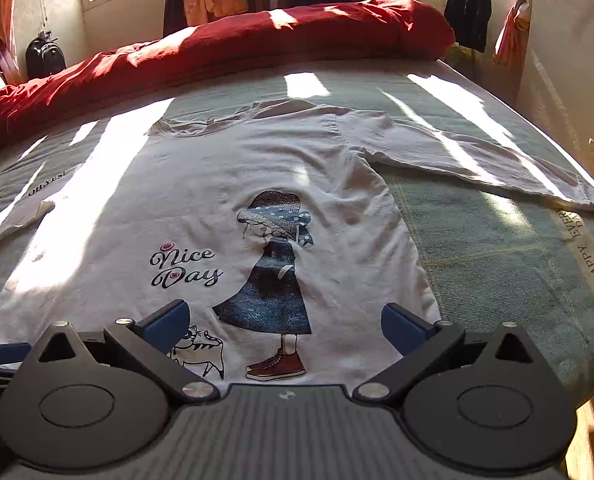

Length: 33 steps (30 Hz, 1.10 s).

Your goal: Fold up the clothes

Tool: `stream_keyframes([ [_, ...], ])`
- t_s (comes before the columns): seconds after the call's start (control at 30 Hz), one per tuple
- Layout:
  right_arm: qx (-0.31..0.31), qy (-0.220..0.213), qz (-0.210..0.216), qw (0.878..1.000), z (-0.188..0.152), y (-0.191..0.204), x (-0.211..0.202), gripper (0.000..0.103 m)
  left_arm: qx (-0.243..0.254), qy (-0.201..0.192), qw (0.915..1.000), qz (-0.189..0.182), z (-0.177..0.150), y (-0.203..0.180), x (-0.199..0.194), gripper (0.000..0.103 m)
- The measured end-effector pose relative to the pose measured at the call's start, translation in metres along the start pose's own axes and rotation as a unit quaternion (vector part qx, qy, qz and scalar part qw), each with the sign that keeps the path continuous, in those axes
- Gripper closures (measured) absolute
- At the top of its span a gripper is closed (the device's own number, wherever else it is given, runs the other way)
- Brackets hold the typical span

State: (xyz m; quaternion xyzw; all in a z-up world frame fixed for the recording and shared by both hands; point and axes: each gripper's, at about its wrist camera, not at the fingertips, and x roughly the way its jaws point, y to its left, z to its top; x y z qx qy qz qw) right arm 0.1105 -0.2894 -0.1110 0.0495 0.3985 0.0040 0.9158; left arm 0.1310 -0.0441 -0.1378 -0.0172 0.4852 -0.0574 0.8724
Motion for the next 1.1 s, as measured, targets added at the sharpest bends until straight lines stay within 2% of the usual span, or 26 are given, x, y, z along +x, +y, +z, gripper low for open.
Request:
stream_keyframes([
  [0.2,-0.014,-0.028,-0.018,0.999,0.001,0.003,-0.028,0.0,0.0,0.001,1.0,-0.004,0.001,0.001,0.0,0.018],
  [0.33,-0.032,-0.051,-0.04,0.997,0.005,0.01,-0.046,0.0,-0.003,-0.006,0.9998,-0.021,-0.001,0.007,-0.002,0.018],
  [0.47,-0.051,-0.056,-0.044,0.996,0.006,0.022,-0.053,0.0,-0.018,-0.015,0.9988,-0.043,-0.003,0.016,-0.004,0.018],
  [0.7,-0.077,-0.048,-0.022,0.996,0.004,0.048,-0.048,0.0,-0.003,-0.012,0.9991,-0.04,-0.003,0.012,-0.004,0.018],
  [0.87,-0.099,-0.064,-0.01,0.993,0.004,0.056,-0.055,0.0,0.0,-0.009,0.9994,-0.034,-0.002,0.01,-0.003,0.018],
  [1.0,-0.084,-0.067,-0.005,0.994,0.005,0.048,-0.057,0.0,0.016,-0.006,0.9996,-0.022,-0.003,0.004,-0.002,0.017],
  [1.1,-0.047,-0.06,0.004,0.997,0.004,0.038,-0.049,0.0,0.029,-0.003,0.9995,-0.014,-0.003,0.001,-0.001,0.017],
])
